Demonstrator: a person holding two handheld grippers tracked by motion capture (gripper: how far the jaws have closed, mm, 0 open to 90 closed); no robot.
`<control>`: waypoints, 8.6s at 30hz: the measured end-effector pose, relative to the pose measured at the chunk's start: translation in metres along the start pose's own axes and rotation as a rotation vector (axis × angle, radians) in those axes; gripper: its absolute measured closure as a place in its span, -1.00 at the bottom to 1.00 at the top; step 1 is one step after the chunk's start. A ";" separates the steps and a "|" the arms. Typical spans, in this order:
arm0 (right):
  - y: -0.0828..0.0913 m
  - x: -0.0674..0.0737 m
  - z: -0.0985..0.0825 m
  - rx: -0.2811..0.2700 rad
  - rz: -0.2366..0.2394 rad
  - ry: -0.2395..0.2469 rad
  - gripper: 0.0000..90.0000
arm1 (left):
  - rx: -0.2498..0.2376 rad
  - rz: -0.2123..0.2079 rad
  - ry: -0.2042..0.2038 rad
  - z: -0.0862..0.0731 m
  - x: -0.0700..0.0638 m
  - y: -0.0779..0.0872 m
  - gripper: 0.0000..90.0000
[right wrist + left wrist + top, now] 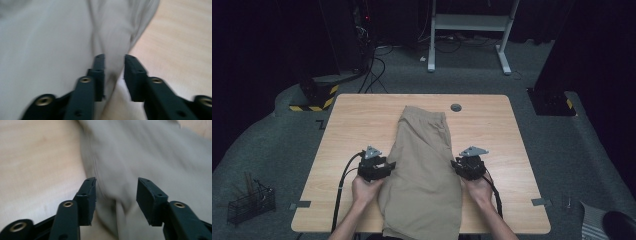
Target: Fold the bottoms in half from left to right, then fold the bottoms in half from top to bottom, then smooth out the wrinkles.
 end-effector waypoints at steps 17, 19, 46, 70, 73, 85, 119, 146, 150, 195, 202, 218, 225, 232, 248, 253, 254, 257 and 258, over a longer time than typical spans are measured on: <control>-0.024 -0.014 0.001 0.067 -0.029 0.016 1.00 | 0.112 -0.028 -0.056 -0.020 -0.009 -0.009 0.95; -0.021 -0.013 0.000 0.070 -0.033 0.025 0.79 | 0.090 -0.030 -0.045 -0.015 -0.009 -0.008 0.76; -0.045 -0.016 0.036 -0.024 0.005 -0.039 0.35 | 0.041 -0.016 0.060 0.009 0.011 -0.042 0.25; -0.031 -0.011 0.028 -0.016 0.005 -0.038 0.50 | 0.061 -0.086 -0.032 0.012 -0.017 -0.050 0.51; -0.046 -0.014 0.027 0.015 -0.016 -0.027 0.97 | 0.070 -0.078 -0.050 0.007 -0.017 -0.051 0.74; -0.028 -0.020 0.027 -0.029 -0.066 -0.050 0.24 | 0.092 -0.048 -0.074 0.005 -0.020 -0.037 0.04; -0.013 0.014 -0.013 0.060 0.042 0.029 0.87 | 0.106 -0.055 -0.079 -0.019 -0.023 -0.016 0.47; 0.003 0.017 -0.026 0.037 0.060 -0.004 0.65 | 0.086 -0.030 -0.062 -0.026 -0.026 -0.009 0.29; -0.002 0.014 -0.024 0.017 0.040 0.035 0.97 | 0.087 -0.014 -0.113 -0.019 -0.023 -0.018 0.56; 0.001 -0.011 -0.028 0.048 -0.040 -0.016 0.21 | 0.102 -0.004 -0.098 -0.028 -0.027 -0.009 -0.15; 0.006 -0.012 -0.026 0.021 -0.011 -0.040 0.02 | 0.083 -0.027 -0.047 -0.018 -0.019 -0.012 -0.21; -0.008 -0.028 -0.006 -0.027 0.024 -0.160 -0.09 | 0.086 -0.032 0.028 0.018 -0.003 -0.044 -0.26; -0.011 -0.029 -0.005 -0.033 0.006 -0.155 -0.04 | 0.097 -0.012 0.008 0.015 -0.003 -0.052 -0.24; 0.003 -0.016 -0.010 -0.044 0.019 -0.085 -0.01 | 0.062 -0.038 -0.055 0.011 -0.017 -0.024 -0.25; 0.019 0.017 -0.034 0.006 0.035 0.001 -0.24 | 0.127 -0.041 -0.098 -0.028 -0.041 -0.001 -0.34; 0.006 0.009 -0.035 0.026 0.012 -0.007 -0.08 | 0.143 -0.011 -0.115 -0.025 -0.034 -0.012 -0.29; 0.005 0.008 -0.035 0.026 0.009 -0.010 -0.04 | 0.147 -0.010 -0.113 -0.024 -0.032 -0.015 -0.29; 0.001 0.004 -0.031 0.025 -0.002 0.002 0.03 | 0.124 0.007 -0.105 -0.019 -0.027 -0.021 -0.27; -0.001 0.003 -0.030 0.026 -0.005 0.007 0.04 | 0.113 0.015 -0.105 -0.018 -0.024 -0.022 -0.26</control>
Point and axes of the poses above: each handheld gripper's, and its own axes: y roughly backward along the jaws, z roughly out of its top, x roughly to its left, the point moved 8 cm from there along -y, roughly forward along the jaws, and after that the axes turned 2 degrees about -x, right-handed, at the moved point
